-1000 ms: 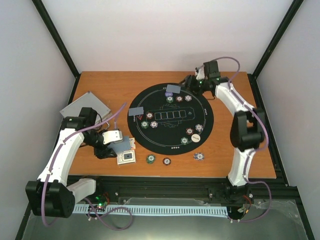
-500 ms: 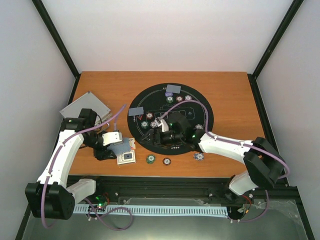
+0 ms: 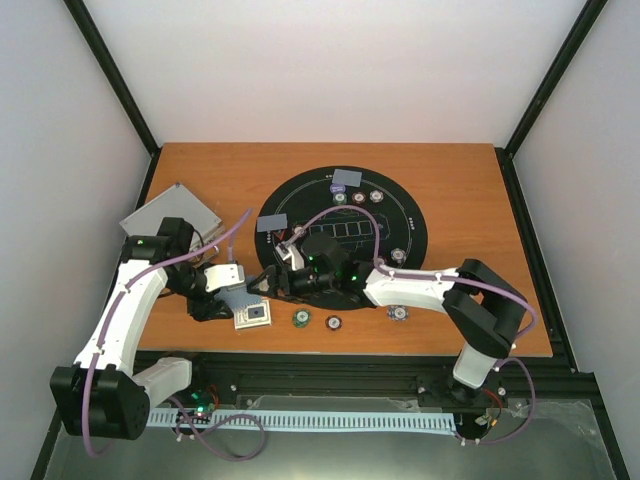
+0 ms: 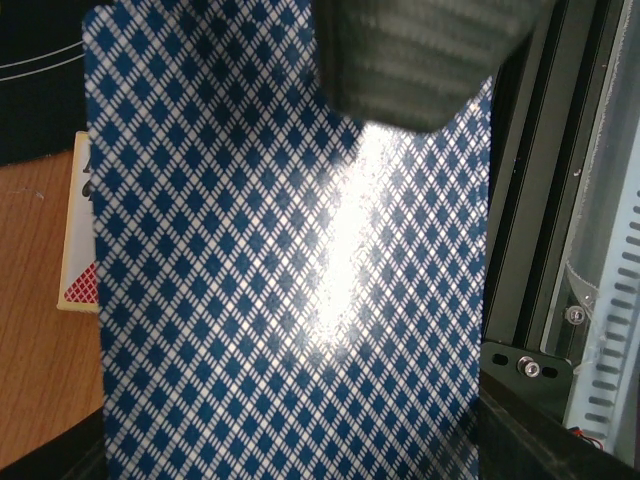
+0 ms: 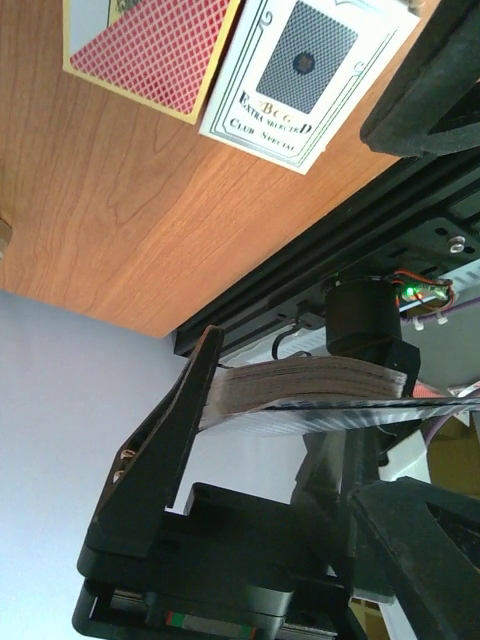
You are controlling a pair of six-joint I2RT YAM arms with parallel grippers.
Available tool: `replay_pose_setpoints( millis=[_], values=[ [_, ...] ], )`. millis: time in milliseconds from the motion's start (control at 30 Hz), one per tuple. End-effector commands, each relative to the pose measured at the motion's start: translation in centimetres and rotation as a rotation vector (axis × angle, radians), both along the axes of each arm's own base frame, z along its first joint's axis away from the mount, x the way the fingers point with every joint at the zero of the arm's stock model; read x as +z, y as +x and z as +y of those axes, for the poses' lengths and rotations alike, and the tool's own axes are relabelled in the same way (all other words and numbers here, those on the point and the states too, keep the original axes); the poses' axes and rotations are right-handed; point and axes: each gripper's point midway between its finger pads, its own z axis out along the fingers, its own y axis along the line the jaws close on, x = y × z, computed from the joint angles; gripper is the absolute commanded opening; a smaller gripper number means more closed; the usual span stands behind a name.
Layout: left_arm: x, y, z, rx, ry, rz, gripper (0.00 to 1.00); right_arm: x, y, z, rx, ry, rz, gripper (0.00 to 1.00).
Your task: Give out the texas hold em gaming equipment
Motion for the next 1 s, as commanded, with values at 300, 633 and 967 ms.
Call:
replay_pose_setpoints(
  millis=[300, 633, 967],
  values=[
    [0.8, -0.2, -0.5, -0.029, -0.031, -0.022, 0.01, 0.5, -0.5, 3.1, 0.055, 0.065, 0.017, 0.83],
    [1.0, 0.0, -0.6, -0.028, -0.038, -0.028, 0.01, -0.4, -0.2, 2.4, 0.028, 0.032, 0.025, 0.69],
    [1.0, -0.1, -0.6, -0.028, -0.04, -0.031, 0.01, 0.1, 0.5, 1.3, -0.015, 0.024, 0.01, 0.59]
  ],
)
